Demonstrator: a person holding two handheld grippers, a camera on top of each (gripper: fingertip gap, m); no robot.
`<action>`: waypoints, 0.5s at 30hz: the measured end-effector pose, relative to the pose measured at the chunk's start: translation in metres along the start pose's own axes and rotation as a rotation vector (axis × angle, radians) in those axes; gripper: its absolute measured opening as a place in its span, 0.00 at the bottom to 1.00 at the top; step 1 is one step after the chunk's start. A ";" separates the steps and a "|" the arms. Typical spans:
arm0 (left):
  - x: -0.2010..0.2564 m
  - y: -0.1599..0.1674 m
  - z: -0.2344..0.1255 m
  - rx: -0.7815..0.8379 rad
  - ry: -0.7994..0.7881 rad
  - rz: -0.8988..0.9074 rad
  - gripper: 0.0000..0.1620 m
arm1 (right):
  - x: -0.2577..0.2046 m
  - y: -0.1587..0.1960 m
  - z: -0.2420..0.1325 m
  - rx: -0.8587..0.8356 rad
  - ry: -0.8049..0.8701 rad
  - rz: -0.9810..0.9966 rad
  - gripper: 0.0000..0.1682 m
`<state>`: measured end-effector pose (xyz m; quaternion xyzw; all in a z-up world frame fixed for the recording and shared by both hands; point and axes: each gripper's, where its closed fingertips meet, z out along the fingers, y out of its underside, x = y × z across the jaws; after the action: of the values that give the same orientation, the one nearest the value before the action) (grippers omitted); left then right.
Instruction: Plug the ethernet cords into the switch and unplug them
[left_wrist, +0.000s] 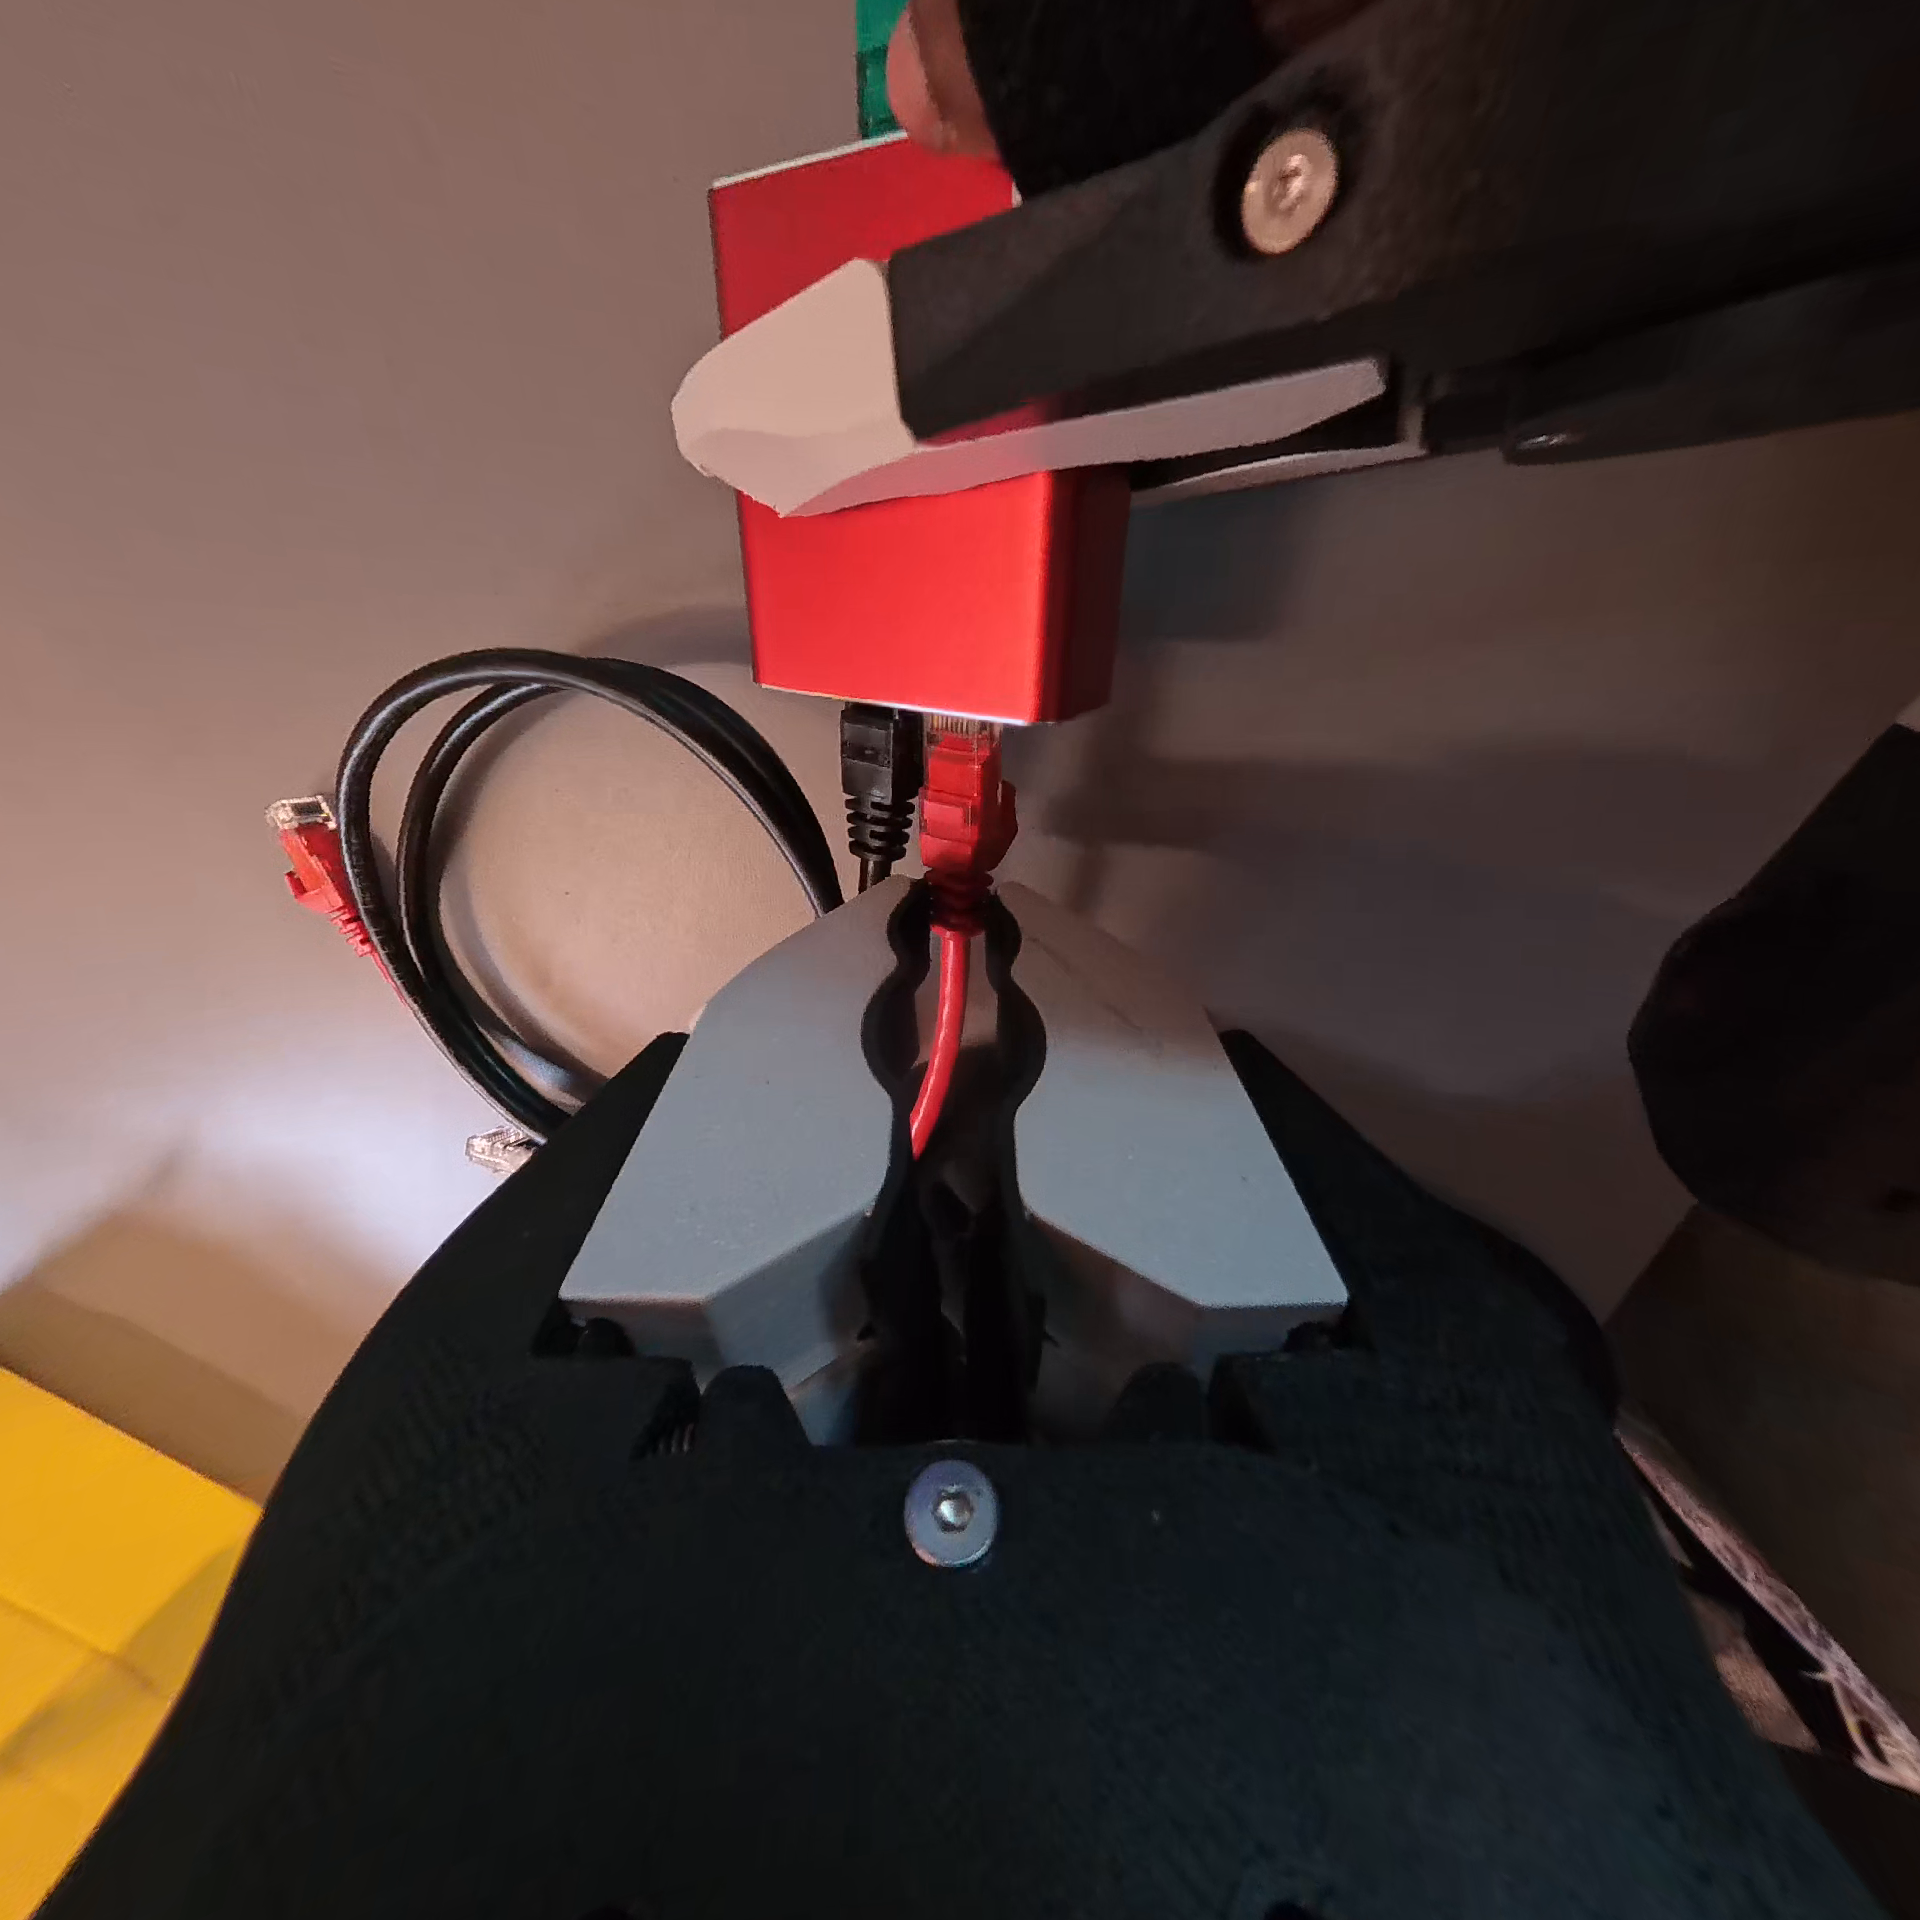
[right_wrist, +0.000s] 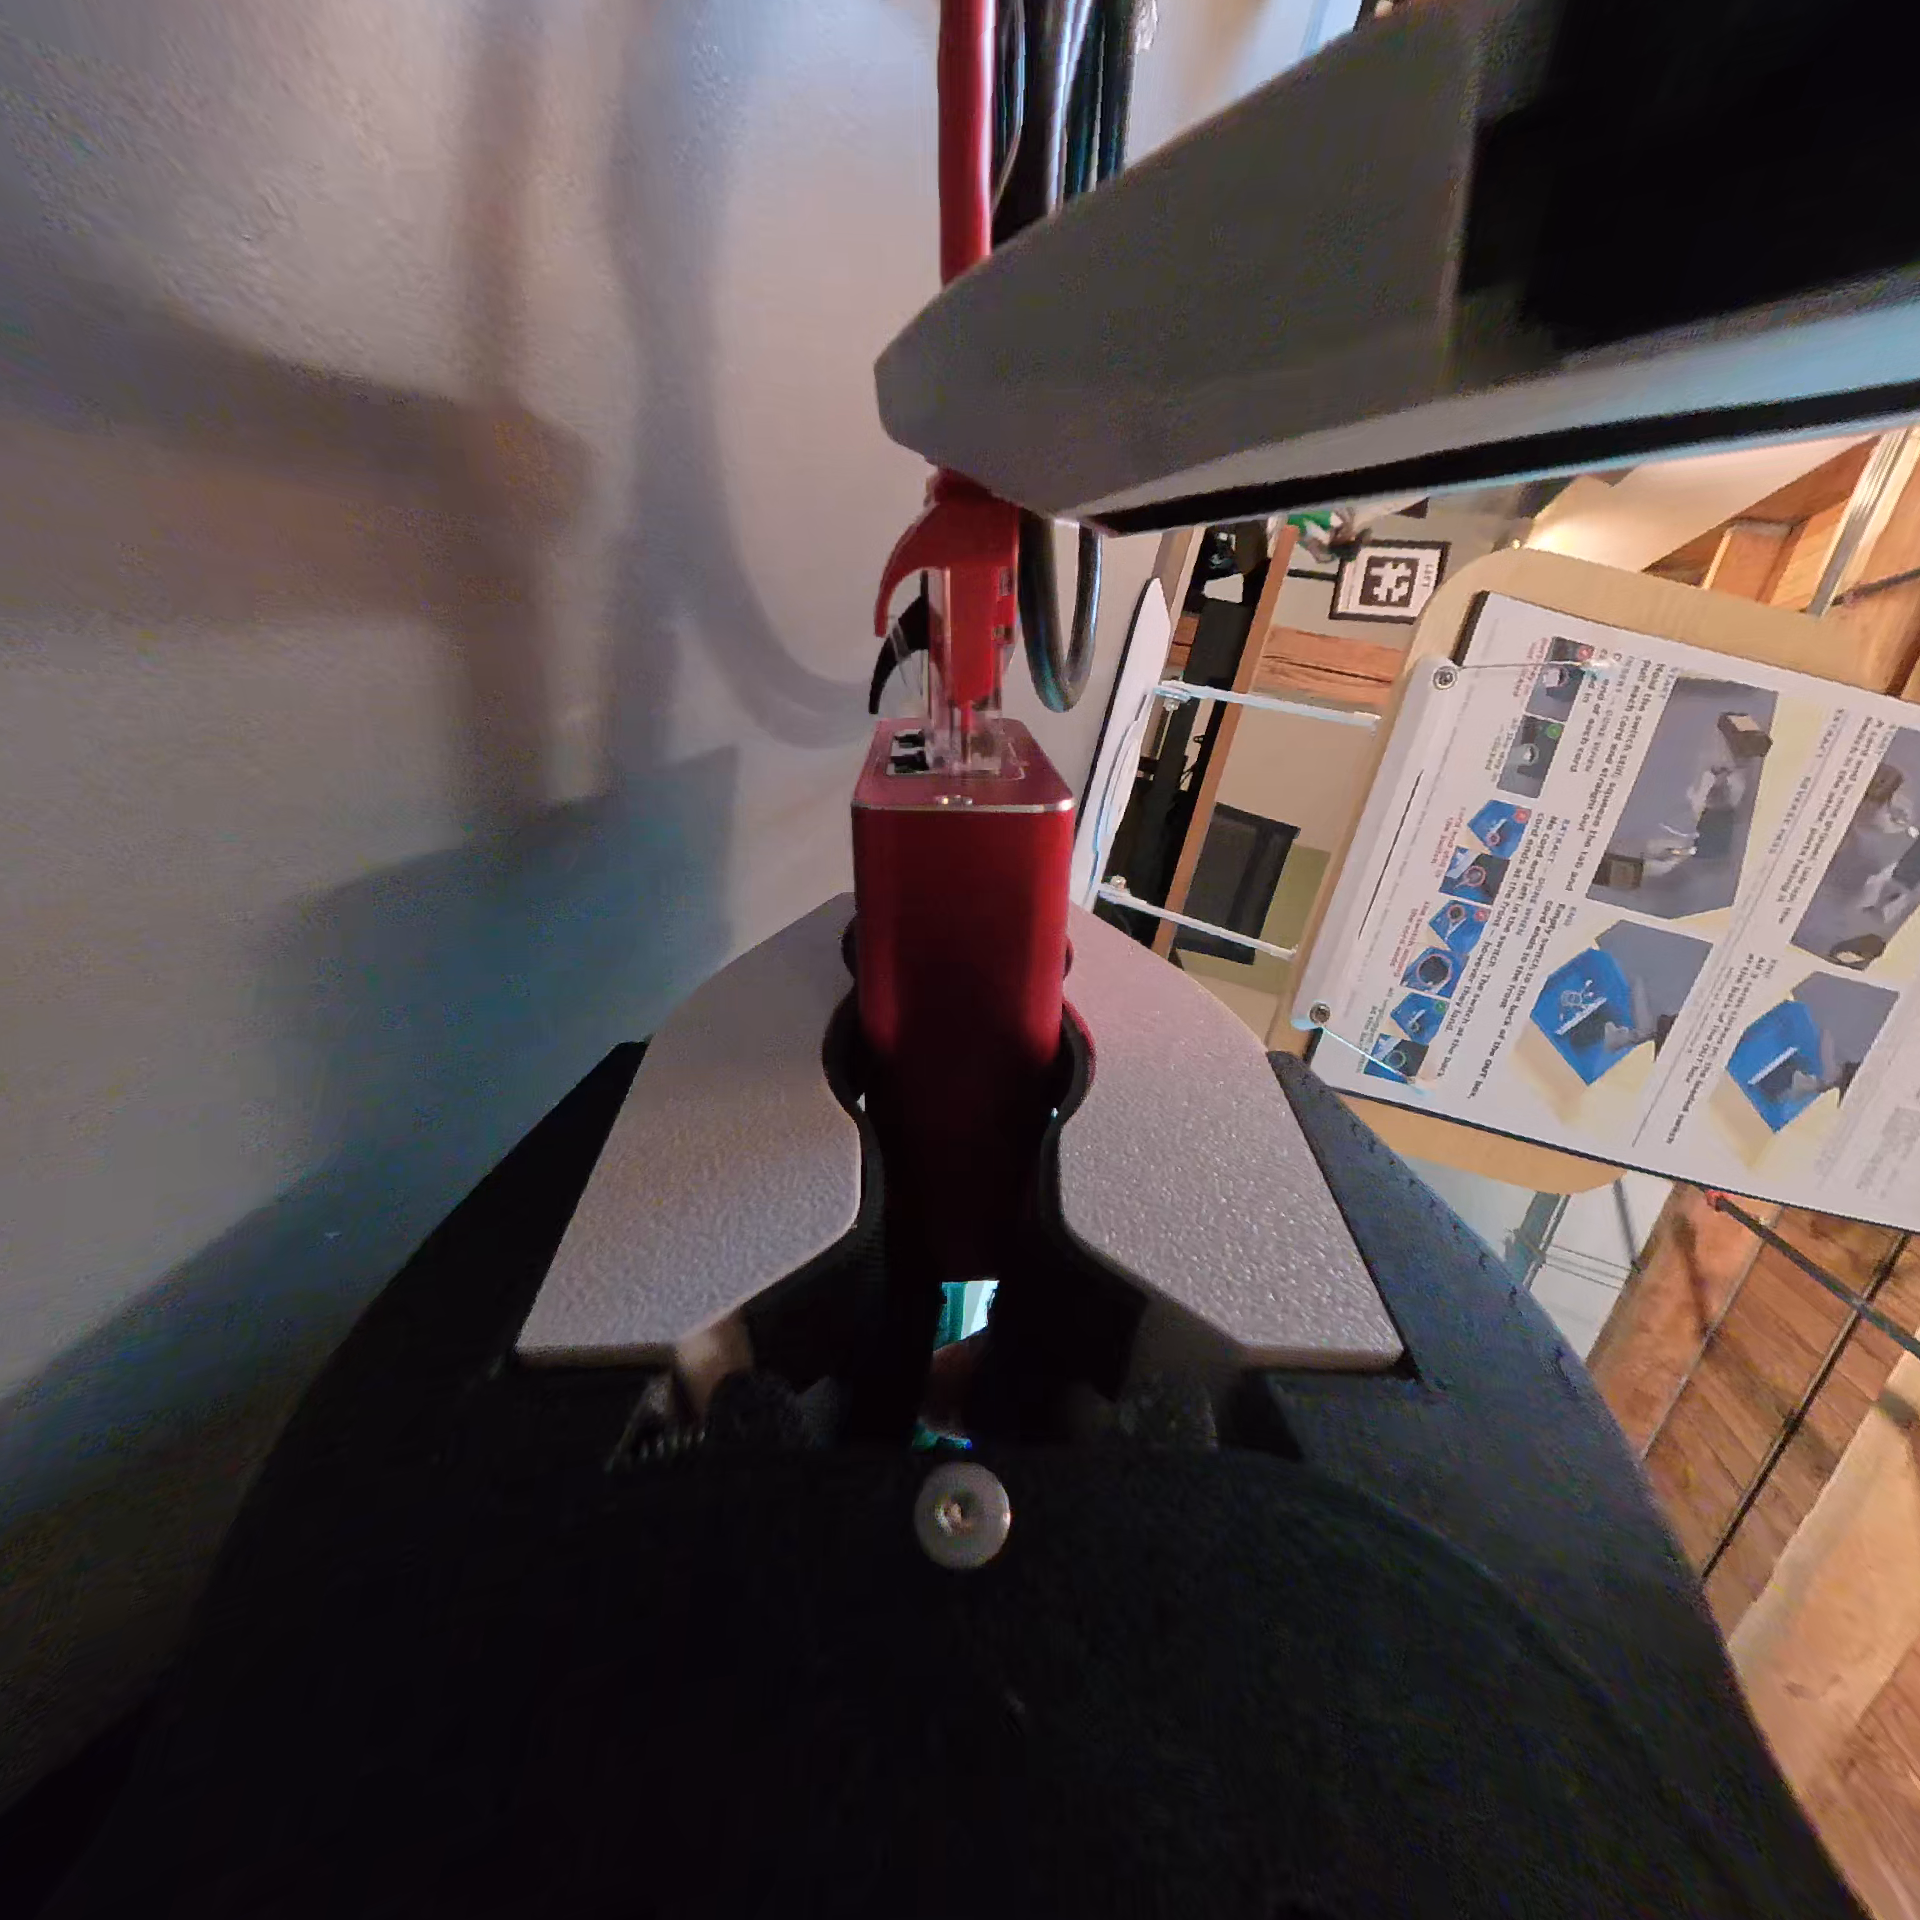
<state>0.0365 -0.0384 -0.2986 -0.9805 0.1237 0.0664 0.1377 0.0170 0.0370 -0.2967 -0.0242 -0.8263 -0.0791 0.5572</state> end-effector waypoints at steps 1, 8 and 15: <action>0.001 0.001 0.001 -0.011 -0.004 0.010 0.06 | 0.000 -0.001 0.000 0.002 0.000 -0.003 0.18; 0.000 -0.001 0.003 -0.006 -0.009 0.019 0.06 | 0.000 0.000 0.000 0.001 0.001 0.003 0.18; 0.002 -0.007 0.000 0.044 0.000 0.054 0.06 | -0.001 -0.002 -0.001 0.019 -0.003 0.013 0.18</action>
<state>0.0400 -0.0322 -0.2967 -0.9735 0.1513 0.0674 0.1576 0.0184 0.0354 -0.2976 -0.0245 -0.8277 -0.0677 0.5565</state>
